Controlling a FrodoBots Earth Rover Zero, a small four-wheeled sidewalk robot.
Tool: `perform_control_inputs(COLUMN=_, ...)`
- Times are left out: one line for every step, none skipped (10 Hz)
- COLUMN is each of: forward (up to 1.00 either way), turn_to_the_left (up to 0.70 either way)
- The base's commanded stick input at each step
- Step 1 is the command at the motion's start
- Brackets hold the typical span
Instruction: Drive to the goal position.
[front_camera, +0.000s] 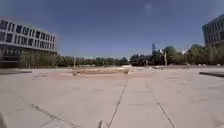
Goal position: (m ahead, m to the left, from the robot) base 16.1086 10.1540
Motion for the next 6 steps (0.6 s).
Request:
perform_control_inputs(forward=0.7, turn_to_the_left=0.35)
perform_control_inputs(forward=0.7, turn_to_the_left=0.35)
perform_control_inputs(forward=0.7, turn_to_the_left=0.35)
perform_control_inputs(forward=0.7, turn_to_the_left=0.35)
perform_control_inputs(forward=0.7, turn_to_the_left=0.35)
perform_control_inputs(forward=0.7, turn_to_the_left=0.35)
